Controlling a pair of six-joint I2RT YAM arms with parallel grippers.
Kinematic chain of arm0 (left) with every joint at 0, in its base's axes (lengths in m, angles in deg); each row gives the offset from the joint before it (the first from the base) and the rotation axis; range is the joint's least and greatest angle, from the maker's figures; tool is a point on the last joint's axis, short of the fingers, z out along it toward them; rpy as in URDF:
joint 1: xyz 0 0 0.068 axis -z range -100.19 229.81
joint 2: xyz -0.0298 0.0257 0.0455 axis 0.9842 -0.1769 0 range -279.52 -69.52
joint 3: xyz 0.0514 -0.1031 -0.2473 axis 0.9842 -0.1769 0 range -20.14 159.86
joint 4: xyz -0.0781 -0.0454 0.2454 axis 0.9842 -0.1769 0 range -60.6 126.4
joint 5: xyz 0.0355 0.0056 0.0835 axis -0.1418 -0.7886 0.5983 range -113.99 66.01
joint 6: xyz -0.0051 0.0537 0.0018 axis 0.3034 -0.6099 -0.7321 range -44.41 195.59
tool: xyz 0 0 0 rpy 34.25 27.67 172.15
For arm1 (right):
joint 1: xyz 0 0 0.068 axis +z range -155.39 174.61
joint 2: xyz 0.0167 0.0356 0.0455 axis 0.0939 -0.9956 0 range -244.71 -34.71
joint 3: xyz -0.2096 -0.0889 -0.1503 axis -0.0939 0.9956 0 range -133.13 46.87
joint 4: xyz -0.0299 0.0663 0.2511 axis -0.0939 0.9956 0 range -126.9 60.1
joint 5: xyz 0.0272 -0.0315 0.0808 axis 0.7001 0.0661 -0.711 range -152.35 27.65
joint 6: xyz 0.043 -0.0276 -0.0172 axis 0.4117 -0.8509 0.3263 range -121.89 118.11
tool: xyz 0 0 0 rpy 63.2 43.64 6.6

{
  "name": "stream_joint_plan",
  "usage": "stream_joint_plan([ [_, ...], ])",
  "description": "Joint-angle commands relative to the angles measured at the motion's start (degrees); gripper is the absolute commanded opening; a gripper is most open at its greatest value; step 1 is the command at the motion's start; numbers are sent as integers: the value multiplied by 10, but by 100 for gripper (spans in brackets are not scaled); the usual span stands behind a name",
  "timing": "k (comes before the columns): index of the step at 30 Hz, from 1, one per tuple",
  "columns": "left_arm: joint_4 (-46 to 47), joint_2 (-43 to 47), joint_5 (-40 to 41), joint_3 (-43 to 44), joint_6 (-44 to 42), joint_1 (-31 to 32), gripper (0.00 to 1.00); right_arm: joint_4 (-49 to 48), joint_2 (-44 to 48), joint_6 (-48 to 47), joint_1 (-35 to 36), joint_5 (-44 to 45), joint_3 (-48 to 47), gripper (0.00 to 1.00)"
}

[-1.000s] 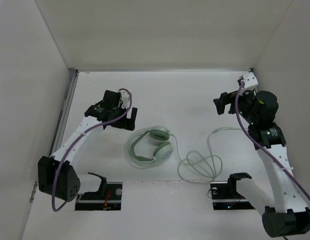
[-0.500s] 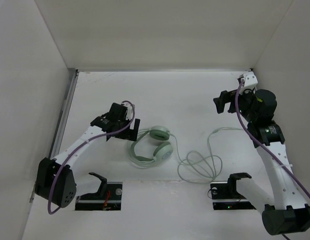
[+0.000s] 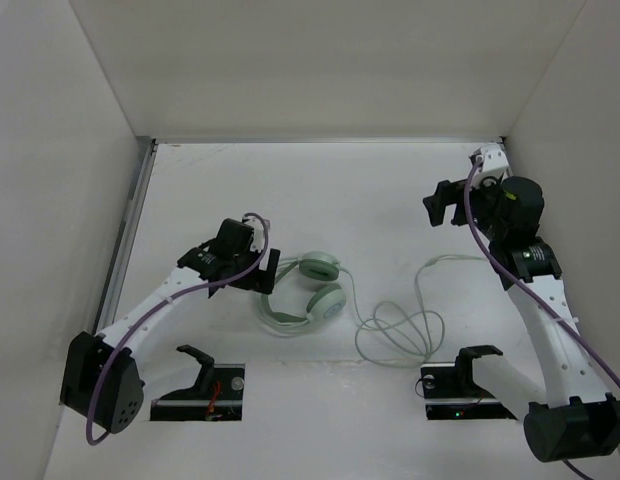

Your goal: Wrap the headphones

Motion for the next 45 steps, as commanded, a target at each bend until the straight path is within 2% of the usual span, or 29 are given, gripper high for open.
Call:
stream_joint_plan([
  [1,15,0,-4,-10,2,10,93,-40,7,11,1,1,2,100],
  [16,80,-87,-3,-32,9,50,90,-29,38,24,-6,-5,6,100],
  [32,108,-146,-10,-38,45,45,79,-32,48,28,-17,-11,-18,100],
  [36,118,-159,-15,-40,53,47,71,-32,49,32,-27,-16,-23,100],
  [41,128,-176,-31,-41,62,46,44,-33,55,32,-41,-19,-23,100],
  [45,135,-182,-39,-45,67,43,32,-34,56,32,-48,-19,-20,100],
])
